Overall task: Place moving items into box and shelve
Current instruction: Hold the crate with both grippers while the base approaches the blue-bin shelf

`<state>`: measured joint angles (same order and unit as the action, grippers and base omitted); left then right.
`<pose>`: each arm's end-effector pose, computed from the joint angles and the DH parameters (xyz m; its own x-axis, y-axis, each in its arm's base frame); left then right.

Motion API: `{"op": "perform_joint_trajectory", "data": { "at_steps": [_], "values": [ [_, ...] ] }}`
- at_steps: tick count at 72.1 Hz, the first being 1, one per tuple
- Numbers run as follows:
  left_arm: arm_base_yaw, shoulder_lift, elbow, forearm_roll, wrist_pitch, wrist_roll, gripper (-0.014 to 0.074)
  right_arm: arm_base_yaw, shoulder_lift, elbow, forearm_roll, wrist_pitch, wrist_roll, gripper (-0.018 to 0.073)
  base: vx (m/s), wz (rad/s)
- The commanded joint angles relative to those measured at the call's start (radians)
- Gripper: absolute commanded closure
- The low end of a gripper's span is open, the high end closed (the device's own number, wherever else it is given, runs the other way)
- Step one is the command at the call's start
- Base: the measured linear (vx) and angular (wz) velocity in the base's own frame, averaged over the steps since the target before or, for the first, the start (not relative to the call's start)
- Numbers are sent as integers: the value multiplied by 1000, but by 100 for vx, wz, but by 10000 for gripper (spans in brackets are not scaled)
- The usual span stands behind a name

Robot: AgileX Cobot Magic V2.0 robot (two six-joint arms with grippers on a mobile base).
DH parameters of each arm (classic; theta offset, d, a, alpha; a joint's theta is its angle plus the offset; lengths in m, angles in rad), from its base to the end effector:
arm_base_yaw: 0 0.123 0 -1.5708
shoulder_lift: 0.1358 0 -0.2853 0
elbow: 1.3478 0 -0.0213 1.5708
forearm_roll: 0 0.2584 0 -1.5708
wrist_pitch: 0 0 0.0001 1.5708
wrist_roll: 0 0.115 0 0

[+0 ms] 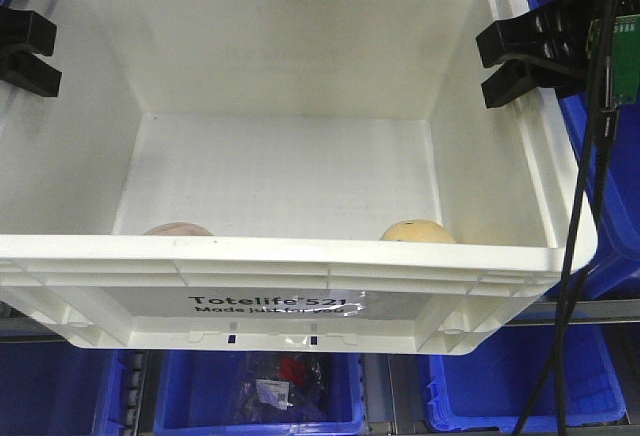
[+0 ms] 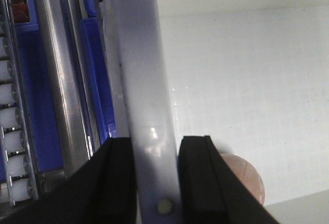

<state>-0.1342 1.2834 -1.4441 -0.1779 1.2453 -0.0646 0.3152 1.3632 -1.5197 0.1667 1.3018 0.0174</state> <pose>0.2591 -0.0544 0.3941 -0.8508 -0.0062 -0.5254 0.1200 0.9712 -0.2059 0.2616 0.1046 0.3918 -0.8489 -0.2124 -0.4841 -0.3291 0.9290 0.1695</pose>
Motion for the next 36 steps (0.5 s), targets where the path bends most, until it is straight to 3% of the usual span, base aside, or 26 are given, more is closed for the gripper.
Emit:
{"op": "perform_joint_trajectory", "data": {
  "at_steps": [1, 22, 36],
  "values": [
    [-1, -37, -50, -19, -107, 0, 613, -1, -44, -41, 34, -33, -31, 571, 0, 0],
    [-1, -36, -49, -24, -111, -5, 613, -1, -38, -39, 39, -28, -50, 571, 0, 0],
    [-1, -36, -49, -37, -106, -1, 613, -1, -33, -39, 105, -52, -50, 571, 0, 0]
  ]
}}
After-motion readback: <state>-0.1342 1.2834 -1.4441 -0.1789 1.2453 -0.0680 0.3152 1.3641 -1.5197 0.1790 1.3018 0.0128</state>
